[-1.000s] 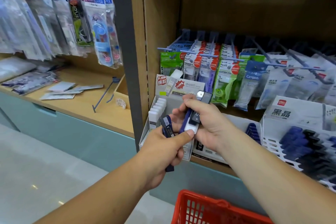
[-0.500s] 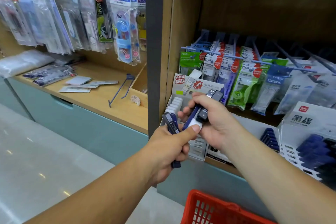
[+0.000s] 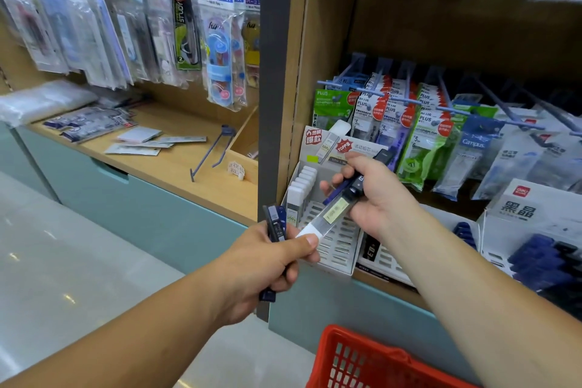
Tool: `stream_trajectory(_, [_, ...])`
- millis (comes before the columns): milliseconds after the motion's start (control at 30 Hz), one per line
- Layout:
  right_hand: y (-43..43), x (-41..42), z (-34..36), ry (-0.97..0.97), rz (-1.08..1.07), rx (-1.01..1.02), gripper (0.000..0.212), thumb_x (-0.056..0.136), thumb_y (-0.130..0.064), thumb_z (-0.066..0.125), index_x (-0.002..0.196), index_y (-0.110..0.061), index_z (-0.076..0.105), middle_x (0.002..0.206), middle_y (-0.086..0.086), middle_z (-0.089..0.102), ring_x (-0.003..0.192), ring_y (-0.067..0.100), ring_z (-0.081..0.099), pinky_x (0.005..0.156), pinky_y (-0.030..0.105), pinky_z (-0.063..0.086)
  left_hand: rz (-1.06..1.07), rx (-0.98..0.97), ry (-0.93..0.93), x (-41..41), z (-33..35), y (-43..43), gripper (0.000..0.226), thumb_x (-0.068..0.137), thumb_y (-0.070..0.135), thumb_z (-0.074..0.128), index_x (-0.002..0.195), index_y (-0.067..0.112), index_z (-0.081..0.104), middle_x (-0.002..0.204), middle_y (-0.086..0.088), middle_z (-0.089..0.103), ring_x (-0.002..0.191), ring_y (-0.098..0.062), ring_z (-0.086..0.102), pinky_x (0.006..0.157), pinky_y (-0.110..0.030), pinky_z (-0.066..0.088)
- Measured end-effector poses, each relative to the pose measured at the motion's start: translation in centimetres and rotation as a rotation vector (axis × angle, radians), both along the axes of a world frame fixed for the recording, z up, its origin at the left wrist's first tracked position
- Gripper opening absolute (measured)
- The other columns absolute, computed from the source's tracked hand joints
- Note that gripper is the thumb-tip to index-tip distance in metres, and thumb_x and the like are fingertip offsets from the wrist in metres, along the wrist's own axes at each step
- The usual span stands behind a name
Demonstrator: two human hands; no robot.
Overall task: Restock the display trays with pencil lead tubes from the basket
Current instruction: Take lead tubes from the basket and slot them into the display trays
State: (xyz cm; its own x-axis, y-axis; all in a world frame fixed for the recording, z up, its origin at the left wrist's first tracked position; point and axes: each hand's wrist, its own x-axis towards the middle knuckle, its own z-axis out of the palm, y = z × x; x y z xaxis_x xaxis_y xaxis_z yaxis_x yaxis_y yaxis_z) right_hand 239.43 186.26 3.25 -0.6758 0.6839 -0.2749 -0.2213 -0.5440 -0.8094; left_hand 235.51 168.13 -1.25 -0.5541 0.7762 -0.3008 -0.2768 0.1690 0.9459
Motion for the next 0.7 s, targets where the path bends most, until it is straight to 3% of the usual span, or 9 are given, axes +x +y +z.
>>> stream_trajectory(67, [-0.7, -0.3, 0.4, 0.008, -0.008, 0.023, 0.020, 0.098, -0.004, 0.057, 0.115, -0.012, 0.063, 0.058, 0.003, 0.046, 0.049, 0.017, 0.052, 0.068, 0.045, 0.062, 0.009, -0.009, 0.013, -0.5, 0.2, -0.7, 0.032, 0.099, 0.022, 0.069, 0.115, -0.003, 0.058, 0.073, -0.005, 0.070, 0.044, -0.010, 0.037, 0.043, -0.019, 0.027])
stream_trajectory(200, [-1.3, -0.2, 2.1, -0.020, -0.051, 0.261, 0.023, 0.097, 0.005, 0.051, 0.106, -0.012, 0.065, 0.055, 0.003, 0.053, 0.044, 0.017, 0.059, 0.082, 0.050, 0.061, 0.032, -0.028, 0.044, -1.6, 0.3, -2.1, 0.029, 0.097, 0.018, 0.072, 0.112, 0.001, 0.055, 0.093, -0.018, 0.075, 0.046, -0.012, 0.039, 0.045, -0.022, 0.028])
stream_trajectory(300, [-1.2, 0.4, 1.8, -0.125, -0.023, 0.493, 0.015, 0.102, -0.008, 0.056, 0.103, -0.018, 0.067, 0.057, 0.000, 0.051, 0.048, 0.015, 0.052, 0.069, 0.043, 0.059, 0.054, -0.068, 0.088, -2.3, 0.0, -3.0, 0.035, 0.095, 0.017, 0.073, 0.115, -0.004, 0.053, 0.090, -0.018, 0.075, 0.046, -0.013, 0.041, 0.045, -0.022, 0.030])
stream_trajectory(367, [-1.4, 0.8, 0.9, -0.293, 0.040, 0.807, 0.014, 0.101, -0.017, 0.060, 0.099, -0.027, 0.069, 0.071, -0.005, 0.062, 0.061, 0.015, 0.057, 0.068, 0.037, 0.055, 0.064, -0.070, 0.090, -2.6, 0.1, -3.1, 0.036, 0.095, 0.016, 0.073, 0.116, -0.005, 0.054, 0.087, -0.017, 0.075, 0.046, -0.013, 0.041, 0.044, -0.022, 0.029])
stream_trajectory(433, [-1.9, 1.1, 0.4, -0.400, 0.130, 1.105, 0.007, 0.099, -0.023, 0.063, 0.097, -0.027, 0.069, 0.089, -0.008, 0.069, 0.079, 0.011, 0.064, 0.074, 0.023, 0.053, 0.072, -0.059, 0.085, -2.9, 0.1, -2.9, 0.030, 0.095, 0.015, 0.073, 0.110, -0.003, 0.055, 0.085, -0.017, 0.074, 0.046, -0.013, 0.041, 0.045, -0.023, 0.027])
stream_trajectory(500, [-2.1, 1.3, 0.2, -0.430, 0.273, 1.299, 0.001, 0.096, -0.024, 0.069, 0.095, -0.024, 0.069, 0.090, -0.007, 0.071, 0.083, 0.007, 0.066, 0.072, 0.021, 0.052, 0.084, -0.038, 0.069, -3.1, 0.3, -2.6, 0.019, 0.095, 0.015, 0.072, 0.104, 0.004, 0.058, 0.082, -0.016, 0.071, 0.046, -0.014, 0.040, 0.046, -0.025, 0.025])
stream_trajectory(600, [-2.1, 1.3, -0.3, -0.465, 0.495, 1.460, 0.010, 0.089, -0.022, 0.079, 0.097, -0.023, 0.074, 0.088, -0.011, 0.067, 0.082, -0.001, 0.065, 0.079, 0.021, 0.050, 0.127, -0.003, 0.032, -3.1, 0.6, -2.1, 0.011, 0.095, 0.012, 0.068, 0.099, 0.009, 0.058, 0.075, -0.016, 0.066, 0.042, -0.013, 0.039, 0.043, -0.023, 0.024])
stream_trajectory(700, [-1.9, 1.1, -0.7, -0.502, 0.589, 1.495, 0.022, 0.081, -0.027, 0.086, 0.100, -0.023, 0.077, 0.101, -0.005, 0.057, 0.093, 0.006, 0.065, 0.090, 0.028, 0.053, 0.163, 0.008, -0.011, -3.1, 0.9, -1.6, 0.010, 0.096, 0.011, 0.066, 0.100, 0.007, 0.058, 0.065, -0.012, 0.061, 0.036, -0.011, 0.036, 0.038, -0.021, 0.024])
